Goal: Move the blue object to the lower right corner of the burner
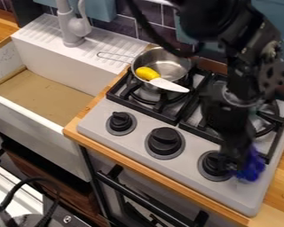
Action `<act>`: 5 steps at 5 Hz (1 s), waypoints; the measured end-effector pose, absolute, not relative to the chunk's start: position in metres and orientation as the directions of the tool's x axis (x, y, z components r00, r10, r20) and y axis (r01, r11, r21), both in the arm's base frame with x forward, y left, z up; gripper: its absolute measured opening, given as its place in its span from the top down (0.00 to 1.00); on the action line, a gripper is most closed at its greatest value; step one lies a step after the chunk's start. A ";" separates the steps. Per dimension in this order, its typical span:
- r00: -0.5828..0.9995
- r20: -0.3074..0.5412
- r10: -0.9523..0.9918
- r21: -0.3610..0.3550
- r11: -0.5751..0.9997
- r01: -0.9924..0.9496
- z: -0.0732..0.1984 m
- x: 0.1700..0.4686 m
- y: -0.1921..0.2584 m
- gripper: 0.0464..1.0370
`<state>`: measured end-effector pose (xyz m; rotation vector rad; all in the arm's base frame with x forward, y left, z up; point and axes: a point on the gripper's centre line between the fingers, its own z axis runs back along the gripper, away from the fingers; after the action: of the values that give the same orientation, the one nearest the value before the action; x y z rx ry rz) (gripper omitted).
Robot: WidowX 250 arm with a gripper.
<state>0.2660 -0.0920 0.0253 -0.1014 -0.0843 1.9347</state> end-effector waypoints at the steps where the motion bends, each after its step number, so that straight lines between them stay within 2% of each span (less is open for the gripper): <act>1: -0.374 -0.014 0.927 -0.113 -0.373 -0.921 0.030 0.270 -0.089 0.04; 3: -0.394 0.004 0.919 -0.114 -0.391 -0.913 0.032 0.270 -0.087 0.04; 5: -0.421 0.016 0.907 -0.159 -0.413 -0.897 0.065 0.289 -0.076 0.04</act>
<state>0.2892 -0.0759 0.0653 -0.0856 -0.1699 1.9988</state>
